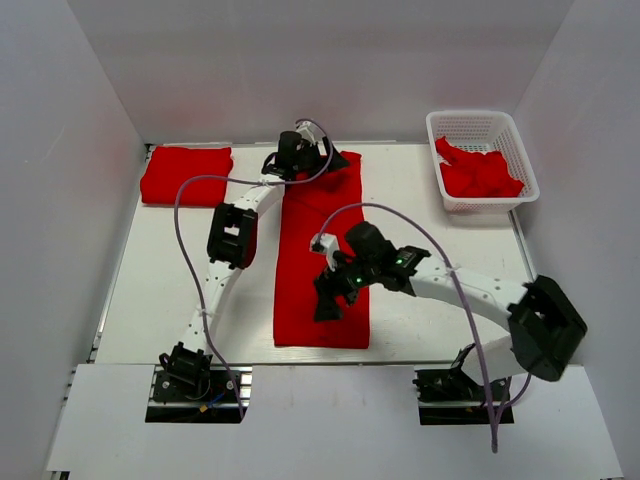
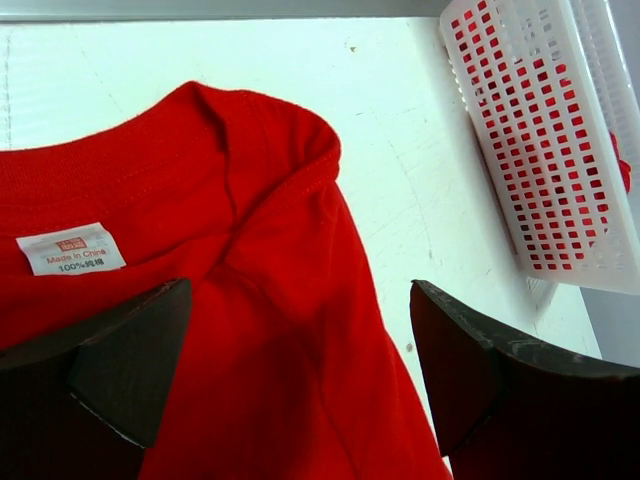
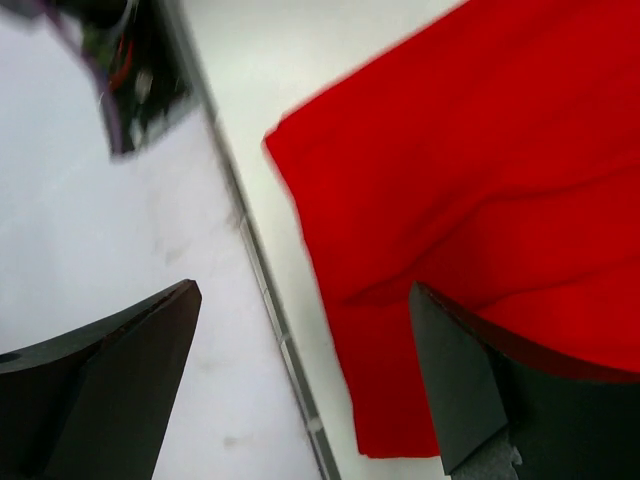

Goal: Fold and stack the t-shirts
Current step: Rotate the tshirt 90 degrees, then grab the bottom of the folded rectangular tshirt with both arms

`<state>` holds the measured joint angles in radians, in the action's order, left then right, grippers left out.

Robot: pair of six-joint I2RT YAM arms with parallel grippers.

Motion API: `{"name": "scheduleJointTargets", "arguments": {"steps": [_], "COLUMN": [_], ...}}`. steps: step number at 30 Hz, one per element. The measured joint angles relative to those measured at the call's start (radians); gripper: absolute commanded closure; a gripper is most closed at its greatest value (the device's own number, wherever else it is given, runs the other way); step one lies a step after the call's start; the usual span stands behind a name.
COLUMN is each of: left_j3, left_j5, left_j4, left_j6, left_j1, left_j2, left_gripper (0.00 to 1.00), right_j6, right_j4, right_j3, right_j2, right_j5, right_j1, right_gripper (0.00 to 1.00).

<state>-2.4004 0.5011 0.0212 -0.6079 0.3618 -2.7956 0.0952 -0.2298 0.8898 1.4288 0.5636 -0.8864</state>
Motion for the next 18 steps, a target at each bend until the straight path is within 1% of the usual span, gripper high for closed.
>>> {"name": "scheduleJointTargets", "arguments": {"steps": [3,5,9,12,14,16,18], "left_j3": [0.002,0.014,0.051,0.101,0.19,0.336,0.573], "left_j5": [-0.011,-0.037,-0.099,-0.167,-0.232,-0.291,-0.336], "left_j4": [-0.062,-0.116,-0.251,-0.346,-0.404,-0.463,-0.476], "left_j6": [0.031,0.062,0.146,0.211,0.232,0.233,0.214], "left_j1": [0.0,0.0,-0.008,-0.014,-0.019,-0.021,-0.022], "left_j2": [0.039,0.096,0.299,0.508,0.687,0.88,1.089], "left_gripper": [0.0,0.0,0.0,0.0,0.0,0.0,0.0], "right_j6": [0.061,0.114,0.22,0.298,0.345,0.395,0.445], "right_j4": [0.016,0.021,0.023,0.013,-0.01,-0.039,-0.071], "right_j3": [0.006,0.002,-0.034,-0.092,-0.132,-0.174,-0.213], "right_j2": [-0.091,-0.15,-0.246,-0.292,-0.297,-0.296,-0.299], "right_j5": [-0.122,-0.213,-0.368,-0.44,-0.464,-0.475,-0.479], "right_j1": [0.005,0.013,0.031,0.042,0.044,0.045,0.046], "right_gripper": [0.1,0.1,0.1,0.1,0.1,0.1,0.1]}}
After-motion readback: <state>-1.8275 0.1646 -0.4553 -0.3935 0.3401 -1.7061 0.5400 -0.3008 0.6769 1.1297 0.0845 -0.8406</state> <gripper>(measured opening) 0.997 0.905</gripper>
